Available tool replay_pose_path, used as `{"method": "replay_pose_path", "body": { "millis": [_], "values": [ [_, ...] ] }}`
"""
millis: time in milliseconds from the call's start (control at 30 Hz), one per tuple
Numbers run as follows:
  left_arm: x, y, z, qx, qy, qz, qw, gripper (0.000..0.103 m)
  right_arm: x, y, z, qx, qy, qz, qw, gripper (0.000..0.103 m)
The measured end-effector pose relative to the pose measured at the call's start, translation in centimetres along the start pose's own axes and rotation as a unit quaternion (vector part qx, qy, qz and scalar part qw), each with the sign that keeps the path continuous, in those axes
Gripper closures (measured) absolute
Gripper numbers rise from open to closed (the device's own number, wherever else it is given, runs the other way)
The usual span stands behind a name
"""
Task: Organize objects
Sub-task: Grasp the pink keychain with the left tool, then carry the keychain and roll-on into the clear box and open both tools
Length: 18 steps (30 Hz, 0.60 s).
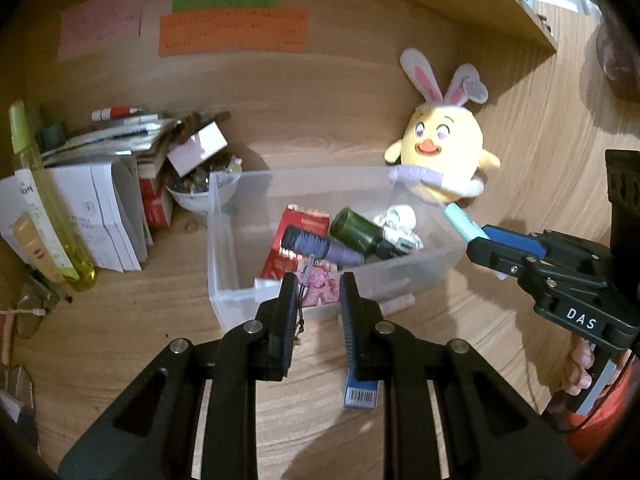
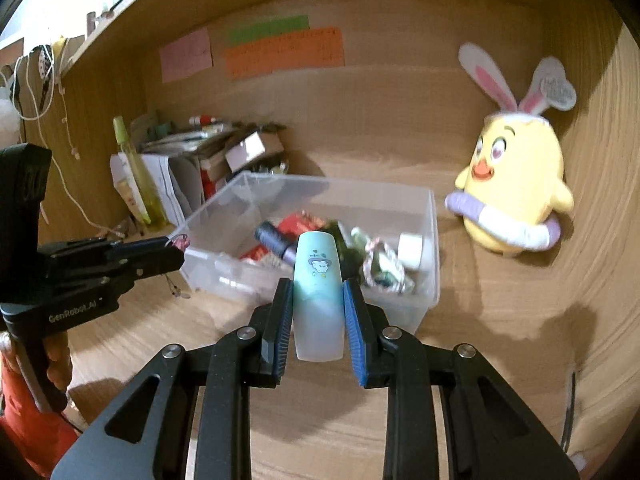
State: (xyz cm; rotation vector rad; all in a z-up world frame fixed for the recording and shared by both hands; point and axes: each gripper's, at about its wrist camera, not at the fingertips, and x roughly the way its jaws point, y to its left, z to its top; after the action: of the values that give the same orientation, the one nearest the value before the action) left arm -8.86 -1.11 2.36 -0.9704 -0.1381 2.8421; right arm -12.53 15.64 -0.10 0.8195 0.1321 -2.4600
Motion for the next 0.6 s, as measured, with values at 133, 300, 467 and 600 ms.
{"method": "replay_pose_path", "body": {
  "millis": [133, 300, 467, 600],
  "values": [
    [-0.1, 0.1, 0.9, -0.008, -0.012, 0.005, 0.9999, 0.083, 0.0, 0.1, 1.2, -0.02, -0.017, -0.014, 1.0, 0.08],
    [-0.3, 0.2, 1.9, -0.014, -0.025, 0.016, 0.9995, 0.083, 0.3, -0.2, 2.9, -0.03, -0.032, -0.022, 0.999, 0.08],
    [-0.1, 0.4, 3.0, -0.019, -0.035, 0.024, 0.9989, 0.083, 1.1, -0.7, 4.2, -0.033, -0.038, -0.023, 0.998, 0.08],
    [0.6, 0.7, 3.9, -0.024, -0.031, 0.026, 0.9989, 0.083, 1.8, -1.1, 4.9, -0.033, -0.039, -0.02, 0.998, 0.08]
  ]
}}
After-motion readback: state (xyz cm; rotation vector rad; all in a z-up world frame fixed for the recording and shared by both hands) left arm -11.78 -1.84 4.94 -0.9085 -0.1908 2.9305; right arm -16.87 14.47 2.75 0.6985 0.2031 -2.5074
